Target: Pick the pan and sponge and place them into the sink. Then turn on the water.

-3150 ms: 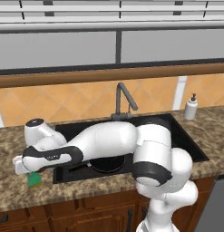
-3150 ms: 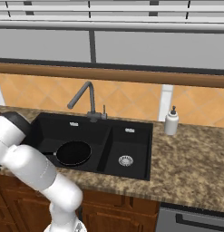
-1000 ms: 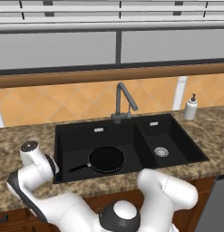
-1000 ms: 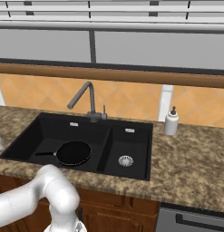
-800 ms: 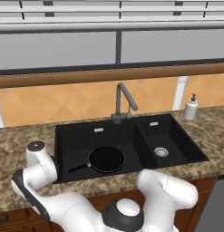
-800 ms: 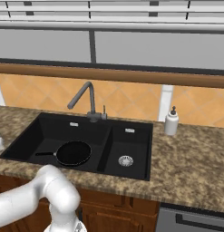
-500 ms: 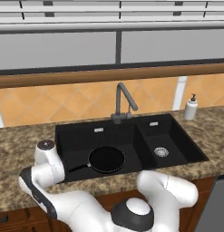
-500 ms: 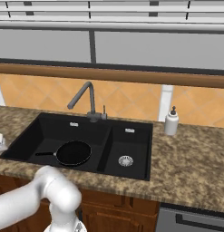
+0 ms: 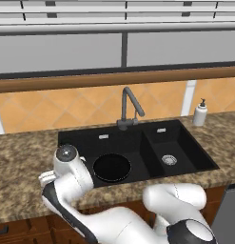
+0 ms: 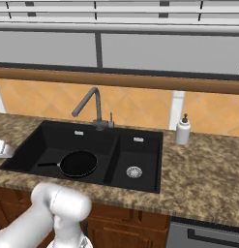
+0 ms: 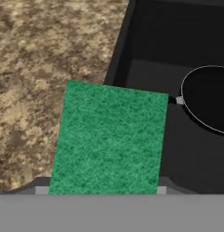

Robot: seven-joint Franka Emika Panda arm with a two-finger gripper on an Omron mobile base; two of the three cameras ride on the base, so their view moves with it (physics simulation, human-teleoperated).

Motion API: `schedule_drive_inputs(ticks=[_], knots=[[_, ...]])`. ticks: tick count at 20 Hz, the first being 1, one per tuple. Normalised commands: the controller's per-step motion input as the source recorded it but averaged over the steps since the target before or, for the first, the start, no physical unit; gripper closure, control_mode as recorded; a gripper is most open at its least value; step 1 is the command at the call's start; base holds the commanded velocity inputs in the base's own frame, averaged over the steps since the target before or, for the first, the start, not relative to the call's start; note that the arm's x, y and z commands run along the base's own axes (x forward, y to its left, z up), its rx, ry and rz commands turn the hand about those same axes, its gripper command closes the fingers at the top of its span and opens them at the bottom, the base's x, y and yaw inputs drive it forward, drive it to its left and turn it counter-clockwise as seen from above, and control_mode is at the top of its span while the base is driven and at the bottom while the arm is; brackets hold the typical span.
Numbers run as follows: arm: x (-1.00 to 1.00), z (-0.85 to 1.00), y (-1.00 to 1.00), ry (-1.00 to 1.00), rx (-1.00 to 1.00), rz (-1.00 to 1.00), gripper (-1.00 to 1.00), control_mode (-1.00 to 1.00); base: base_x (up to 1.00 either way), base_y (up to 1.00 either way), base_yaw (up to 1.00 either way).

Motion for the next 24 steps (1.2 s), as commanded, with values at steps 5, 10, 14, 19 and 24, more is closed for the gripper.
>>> schedule_drive_inputs(ticks=[5,10,14,19,24], knots=[[-0.19,0.49,-0.85,-0.10,0.08,-0.43,1.00,-1.00,0.00,0.00,0.00],[0.00,0.26,-0.99,0.04,0.19,-0.36,1.00,-1.00,0.00,0.00,0.00],[0.28,0.03,-0.83,0.22,0.10,-0.31,1.00,-1.00,0.00,0.00,0.00],[0.66,-0.02,-0.34,0.25,0.01,-0.15,1.00,-1.00,0.00,0.00,0.00],[0.92,0.00,0.00,0.39,-0.09,-0.22,1.00,-1.00,0.00,0.00,0.00]])
